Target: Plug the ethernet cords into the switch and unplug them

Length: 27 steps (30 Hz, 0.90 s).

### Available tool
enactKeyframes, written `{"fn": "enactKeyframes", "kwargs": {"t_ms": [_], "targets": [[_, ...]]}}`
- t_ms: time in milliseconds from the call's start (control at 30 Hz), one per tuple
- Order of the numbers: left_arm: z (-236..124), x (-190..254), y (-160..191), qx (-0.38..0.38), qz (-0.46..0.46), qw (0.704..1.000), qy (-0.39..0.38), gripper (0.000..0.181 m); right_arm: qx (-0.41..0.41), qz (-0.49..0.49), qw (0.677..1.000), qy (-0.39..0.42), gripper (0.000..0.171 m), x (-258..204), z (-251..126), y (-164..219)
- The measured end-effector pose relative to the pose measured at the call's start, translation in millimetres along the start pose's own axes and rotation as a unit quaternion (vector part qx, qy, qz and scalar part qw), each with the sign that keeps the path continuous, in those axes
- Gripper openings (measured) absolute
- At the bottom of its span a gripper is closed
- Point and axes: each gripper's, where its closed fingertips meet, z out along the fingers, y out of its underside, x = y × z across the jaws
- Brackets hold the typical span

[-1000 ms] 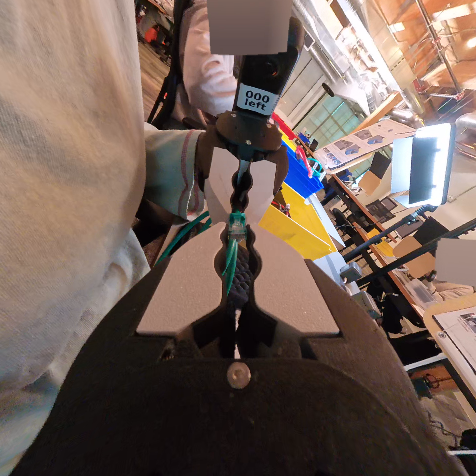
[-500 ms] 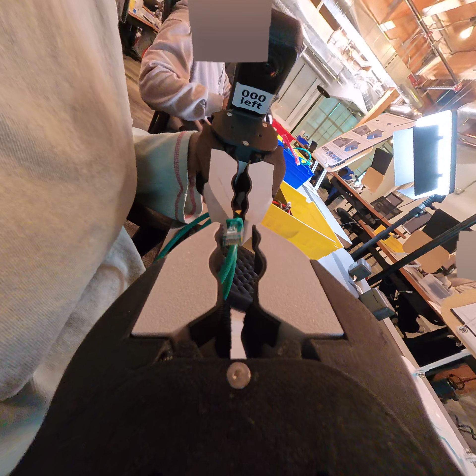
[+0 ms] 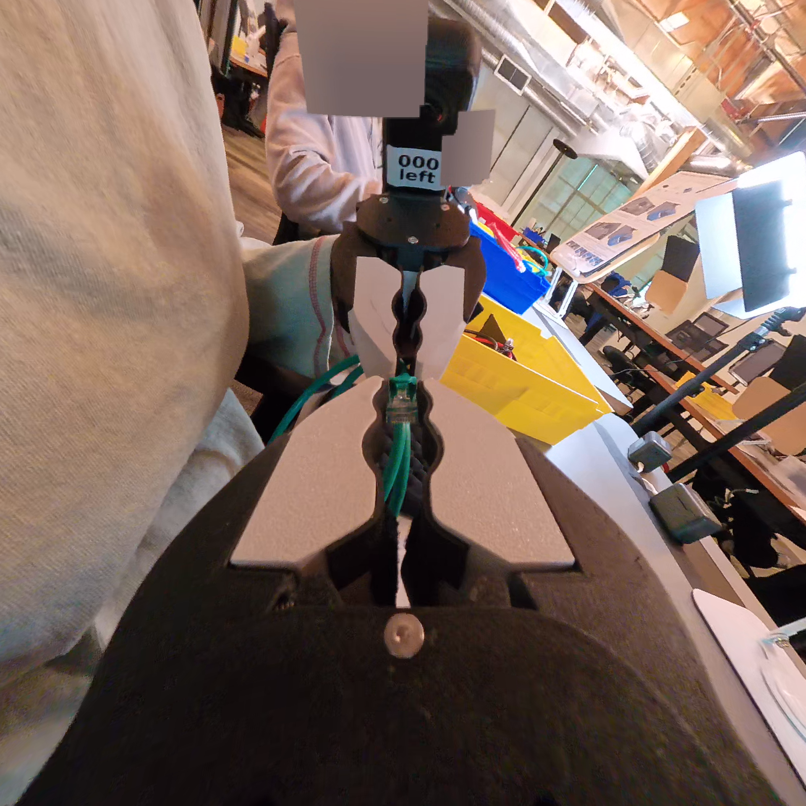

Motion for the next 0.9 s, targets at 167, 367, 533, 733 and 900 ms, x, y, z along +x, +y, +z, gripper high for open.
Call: {"fn": "enactKeyframes", "kwargs": {"t_ms": [167, 367, 533, 733, 900], "targets": [[-9, -8, 8, -0.027, -0.008, 0.999, -0.018, 0.006, -0.07, 0.079, 0.994, 0.036, 0.064, 16, -25, 23], [-24, -14, 13, -0.033, -0.012, 0.999, -0.031, 0.006, -0.36, 0.119, 0.925, 0.0, 0.097, 22, -79, 105], [-27, -15, 11, -0.031, -0.006, 0.999, -0.035, 0.006, -0.394, 0.081, 0.909, -0.105, 0.091, 24, -81, 124], [-29, -17, 13, -0.025, -0.008, 0.999, -0.039, 0.006, -0.442, 0.06, 0.881, -0.162, 0.091, 17, -81, 152], [-30, -17, 12, -0.025, -0.006, 0.999, -0.039, 0.006, -0.42, 0.054, 0.893, -0.15, 0.068, 15, -70, 144]]}}
